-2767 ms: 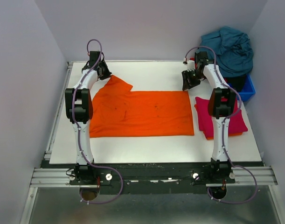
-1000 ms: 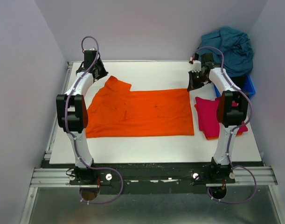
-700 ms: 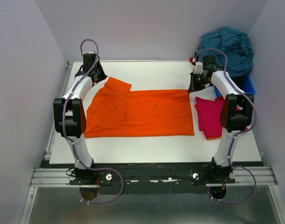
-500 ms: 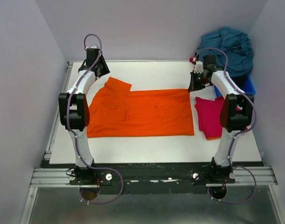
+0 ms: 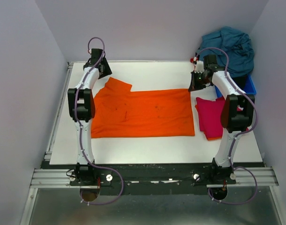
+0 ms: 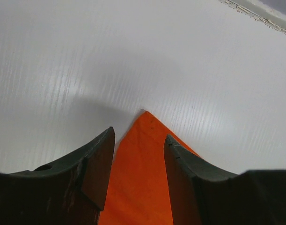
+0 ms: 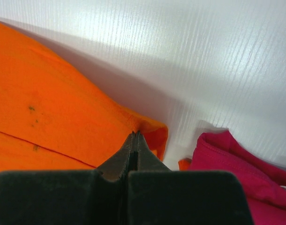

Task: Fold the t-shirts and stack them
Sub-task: Grap the side of the flattened tshirt furthest away from the robot with both arms

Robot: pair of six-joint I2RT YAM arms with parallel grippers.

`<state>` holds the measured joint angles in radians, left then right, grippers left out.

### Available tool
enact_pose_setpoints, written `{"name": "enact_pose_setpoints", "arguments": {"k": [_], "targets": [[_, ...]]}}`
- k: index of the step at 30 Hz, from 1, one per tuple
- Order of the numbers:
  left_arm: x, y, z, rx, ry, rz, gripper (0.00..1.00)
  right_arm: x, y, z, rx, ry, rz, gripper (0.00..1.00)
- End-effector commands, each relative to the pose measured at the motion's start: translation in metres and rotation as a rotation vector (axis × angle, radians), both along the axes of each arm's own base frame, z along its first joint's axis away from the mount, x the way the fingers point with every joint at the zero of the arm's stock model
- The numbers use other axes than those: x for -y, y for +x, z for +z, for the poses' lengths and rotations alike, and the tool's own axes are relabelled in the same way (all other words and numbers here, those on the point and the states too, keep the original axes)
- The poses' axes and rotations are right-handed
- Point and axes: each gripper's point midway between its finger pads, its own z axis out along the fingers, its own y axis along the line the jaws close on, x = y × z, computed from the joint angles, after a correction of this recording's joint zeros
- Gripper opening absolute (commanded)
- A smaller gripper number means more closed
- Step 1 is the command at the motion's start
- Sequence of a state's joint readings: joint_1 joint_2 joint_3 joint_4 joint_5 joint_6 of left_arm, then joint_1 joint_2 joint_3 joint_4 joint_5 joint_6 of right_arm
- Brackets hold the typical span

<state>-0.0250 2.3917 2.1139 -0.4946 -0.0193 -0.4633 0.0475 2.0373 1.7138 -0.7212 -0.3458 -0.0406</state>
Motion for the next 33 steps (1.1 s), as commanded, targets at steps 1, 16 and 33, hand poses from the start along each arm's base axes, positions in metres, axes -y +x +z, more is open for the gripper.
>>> {"name": "enact_pose_setpoints", "arguments": {"k": [1, 16, 33], "targets": [[-0.009, 0.000, -0.022, -0.067, -0.009, 0.021, 0.58, -0.001, 0.009, 0.013, 0.052, -0.007, -0.002, 0.01], [0.017, -0.005, -0.063, -0.163, -0.137, -0.045, 0.54, -0.003, 0.007, 0.007, 0.033, -0.001, 0.014, 0.01], [0.040, -0.002, -0.068, -0.160, -0.210, -0.101, 0.15, -0.002, 0.006, 0.009, 0.034, -0.004, 0.010, 0.01]]}}
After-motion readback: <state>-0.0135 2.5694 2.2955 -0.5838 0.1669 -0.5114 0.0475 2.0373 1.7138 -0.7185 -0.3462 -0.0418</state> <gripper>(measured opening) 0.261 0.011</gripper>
